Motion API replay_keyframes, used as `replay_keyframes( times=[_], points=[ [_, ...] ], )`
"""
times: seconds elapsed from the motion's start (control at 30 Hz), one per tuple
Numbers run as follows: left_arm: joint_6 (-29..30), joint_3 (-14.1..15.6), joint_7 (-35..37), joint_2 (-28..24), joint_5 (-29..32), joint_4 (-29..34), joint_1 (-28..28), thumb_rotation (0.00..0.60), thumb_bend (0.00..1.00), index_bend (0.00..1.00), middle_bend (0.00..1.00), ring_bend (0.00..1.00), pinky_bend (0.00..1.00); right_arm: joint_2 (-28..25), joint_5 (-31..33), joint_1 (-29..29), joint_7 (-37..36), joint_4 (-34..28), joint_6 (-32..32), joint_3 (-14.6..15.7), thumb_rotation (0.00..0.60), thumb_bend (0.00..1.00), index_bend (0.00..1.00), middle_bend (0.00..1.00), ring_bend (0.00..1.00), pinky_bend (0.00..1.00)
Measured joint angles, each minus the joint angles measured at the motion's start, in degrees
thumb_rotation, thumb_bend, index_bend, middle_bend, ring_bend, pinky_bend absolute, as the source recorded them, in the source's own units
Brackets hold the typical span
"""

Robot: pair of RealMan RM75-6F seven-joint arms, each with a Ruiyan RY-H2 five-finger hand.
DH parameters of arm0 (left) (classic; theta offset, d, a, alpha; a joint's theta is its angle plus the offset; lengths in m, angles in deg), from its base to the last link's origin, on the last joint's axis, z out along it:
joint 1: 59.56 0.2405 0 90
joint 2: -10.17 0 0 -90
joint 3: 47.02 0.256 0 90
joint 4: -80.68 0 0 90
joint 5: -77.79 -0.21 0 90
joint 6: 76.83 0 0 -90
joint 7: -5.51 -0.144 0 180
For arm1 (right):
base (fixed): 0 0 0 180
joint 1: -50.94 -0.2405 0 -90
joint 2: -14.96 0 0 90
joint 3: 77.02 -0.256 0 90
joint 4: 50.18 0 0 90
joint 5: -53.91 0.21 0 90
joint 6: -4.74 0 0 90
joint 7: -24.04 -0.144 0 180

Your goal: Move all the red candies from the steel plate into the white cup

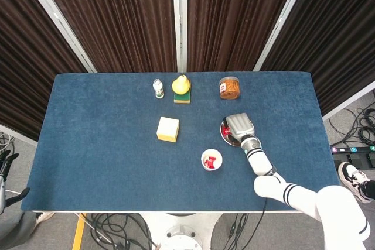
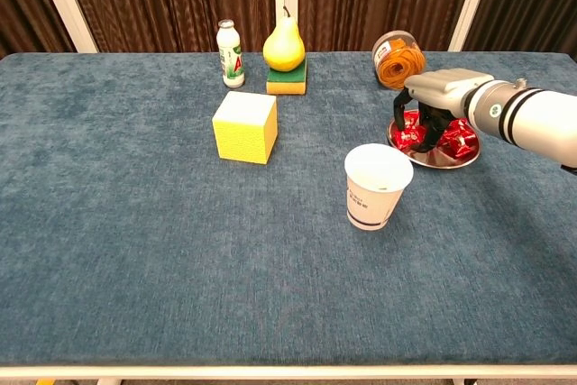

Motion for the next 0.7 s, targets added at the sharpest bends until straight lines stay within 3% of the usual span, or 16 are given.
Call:
replay_keyframes(
  times=[0.13, 0.3, 0.5, 0.7],
  points=[
    [0.0, -0.1, 0.2, 0.1, 0.0, -0.3, -0.1, 0.6, 0.0, 0.22, 0.21, 0.21, 0.2, 0.0, 0.1, 0.2, 0.1, 0.0, -0.6, -0.3, 0.6, 0.36, 0.67, 1.0, 1.0, 1.0],
    [0.2, -0.3, 0.4, 0.3, -0.2, -0.4, -0.1, 0.6, 0.0, 0.22, 0.21, 0.21, 0.2, -2.3, -1.2, 1.1, -0.9, -3.7, -2.5, -0.8, 0.6, 0.36, 0.68, 1.0, 1.0, 1.0],
    [0.5, -0.2, 0.2, 0.2, -0.8, -0.3, -0.1, 0.6, 0.0, 0.22, 0.21, 0.21, 0.2, -10.0, -6.4, 3.5, -4.5, -17.2, -6.6, -1.5, 0.6, 0.36, 0.68, 1.0, 1.0, 1.0],
    [0.6, -0.1, -0.7, 0.0, -1.4, 0.4, -0.4, 0.6, 0.0, 0.22, 0.21, 0.21, 0.2, -20.7, -15.2, 6.4, -10.2, -36.4, -8.7, -1.2, 0.6, 0.36, 0.68, 1.0, 1.0, 1.0]
  ],
)
